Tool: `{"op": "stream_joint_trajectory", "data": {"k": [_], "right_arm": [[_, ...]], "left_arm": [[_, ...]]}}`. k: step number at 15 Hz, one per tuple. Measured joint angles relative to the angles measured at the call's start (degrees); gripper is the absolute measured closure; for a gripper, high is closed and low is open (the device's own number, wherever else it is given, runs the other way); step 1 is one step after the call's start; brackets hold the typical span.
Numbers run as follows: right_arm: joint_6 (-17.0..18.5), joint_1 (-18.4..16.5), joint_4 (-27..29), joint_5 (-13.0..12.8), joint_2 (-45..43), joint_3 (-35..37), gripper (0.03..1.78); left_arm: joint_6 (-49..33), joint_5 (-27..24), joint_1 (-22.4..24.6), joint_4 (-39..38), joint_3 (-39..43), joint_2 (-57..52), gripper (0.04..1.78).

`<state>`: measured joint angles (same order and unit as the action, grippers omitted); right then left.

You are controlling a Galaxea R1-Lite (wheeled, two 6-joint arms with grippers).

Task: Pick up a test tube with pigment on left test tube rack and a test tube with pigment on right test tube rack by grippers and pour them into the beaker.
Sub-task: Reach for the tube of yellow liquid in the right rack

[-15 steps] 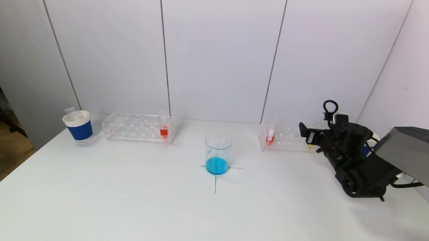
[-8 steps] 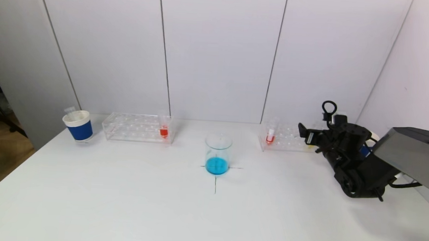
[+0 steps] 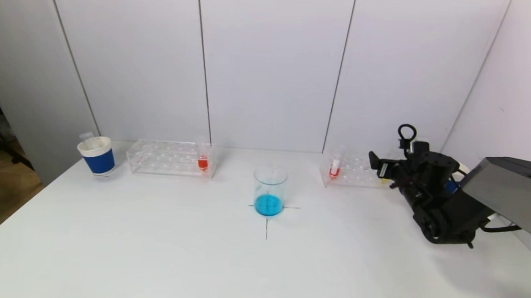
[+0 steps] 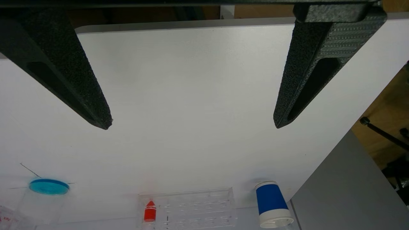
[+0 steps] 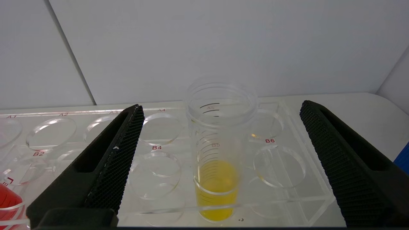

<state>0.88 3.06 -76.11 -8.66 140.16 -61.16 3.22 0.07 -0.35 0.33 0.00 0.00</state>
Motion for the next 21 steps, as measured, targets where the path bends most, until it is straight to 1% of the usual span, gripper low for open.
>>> {"op": "stream_joint_trajectory", "data": {"k": [5,7,10,21], "right_arm": [[0.0,0.0,0.09,-0.07,0.2,-0.33,0.04],[0.0,-0.01,1.16,-0.21,0.23,-0.74,0.04],[-0.09,-0.06,1.27,-1.57,0.83,-1.79,0.04],[-0.72,0.21,0.78,-1.67,1.33,-2.04,0.04]], "left_arm": [[0.02,0.0,0.0,0.02,0.0,0.0,0.06],[0.0,0.02,0.0,0.02,0.0,0.0,0.06],[0.0,0.0,0.02,0.02,0.0,0.0,0.06],[0.02,-0.02,0.02,0.02,0.0,0.02,0.06]]}}
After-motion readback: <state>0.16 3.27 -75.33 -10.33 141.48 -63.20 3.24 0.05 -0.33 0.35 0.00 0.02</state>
